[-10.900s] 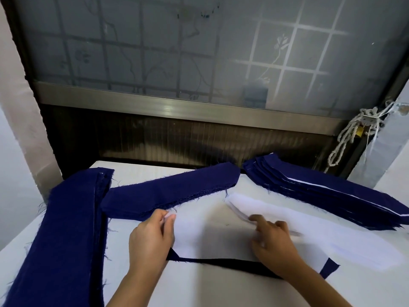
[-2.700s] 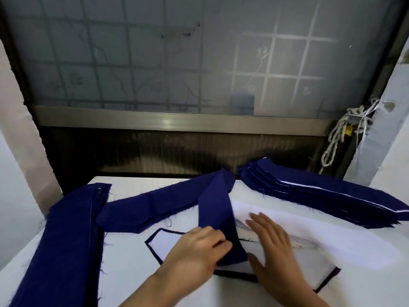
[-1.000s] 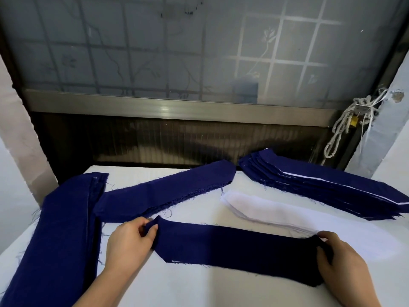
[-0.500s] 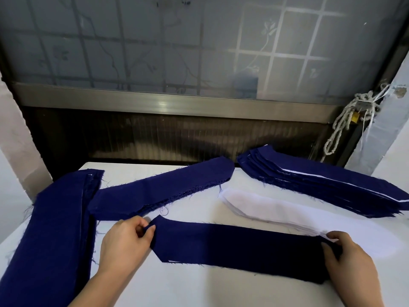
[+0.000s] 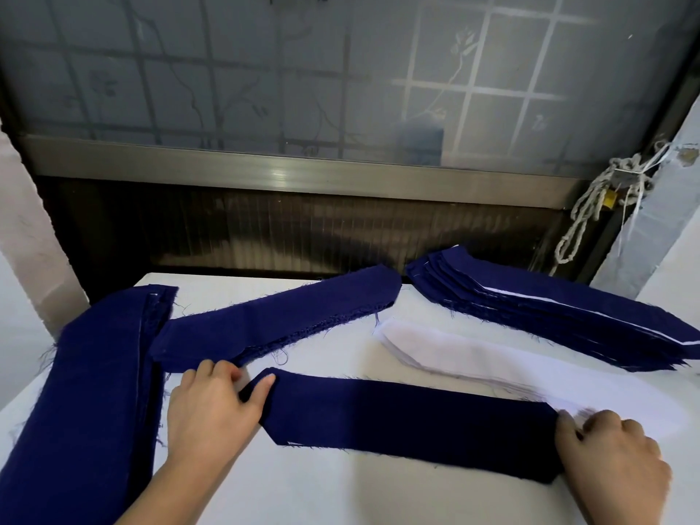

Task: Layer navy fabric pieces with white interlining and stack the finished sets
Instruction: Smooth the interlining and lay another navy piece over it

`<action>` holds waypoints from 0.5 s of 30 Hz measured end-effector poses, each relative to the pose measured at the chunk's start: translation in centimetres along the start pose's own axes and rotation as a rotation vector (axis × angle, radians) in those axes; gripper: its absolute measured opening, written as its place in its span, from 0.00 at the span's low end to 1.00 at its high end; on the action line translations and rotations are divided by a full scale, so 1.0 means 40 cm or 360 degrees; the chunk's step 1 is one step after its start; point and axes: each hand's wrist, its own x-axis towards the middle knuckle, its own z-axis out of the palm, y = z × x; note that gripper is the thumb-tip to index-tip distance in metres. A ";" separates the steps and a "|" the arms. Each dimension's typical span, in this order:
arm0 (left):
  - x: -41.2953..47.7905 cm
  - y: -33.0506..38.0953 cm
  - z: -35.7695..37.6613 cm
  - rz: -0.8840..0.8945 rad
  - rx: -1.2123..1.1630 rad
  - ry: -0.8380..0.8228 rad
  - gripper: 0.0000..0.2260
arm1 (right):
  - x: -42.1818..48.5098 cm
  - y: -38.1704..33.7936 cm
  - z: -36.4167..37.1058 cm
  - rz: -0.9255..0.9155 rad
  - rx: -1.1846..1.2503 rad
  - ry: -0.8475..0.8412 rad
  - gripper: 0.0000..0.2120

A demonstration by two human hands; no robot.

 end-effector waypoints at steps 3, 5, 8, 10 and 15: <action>0.000 -0.001 0.008 0.0088 0.0018 -0.0095 0.16 | -0.001 -0.003 0.002 -0.0145 -0.0062 -0.0082 0.21; 0.001 -0.002 0.008 0.0155 -0.0039 -0.0116 0.13 | -0.002 -0.003 0.001 -0.0345 0.0106 -0.0139 0.14; 0.000 -0.001 0.004 0.0191 -0.0160 -0.0104 0.14 | -0.006 -0.004 -0.006 -0.0518 0.0453 -0.0278 0.08; -0.004 0.005 -0.002 0.0223 -0.0259 -0.0154 0.11 | -0.008 -0.001 -0.010 -0.0474 0.0600 -0.0369 0.10; -0.027 0.024 -0.020 0.0422 -0.0225 -0.0161 0.17 | -0.014 0.001 -0.018 -0.0407 0.0723 -0.0404 0.14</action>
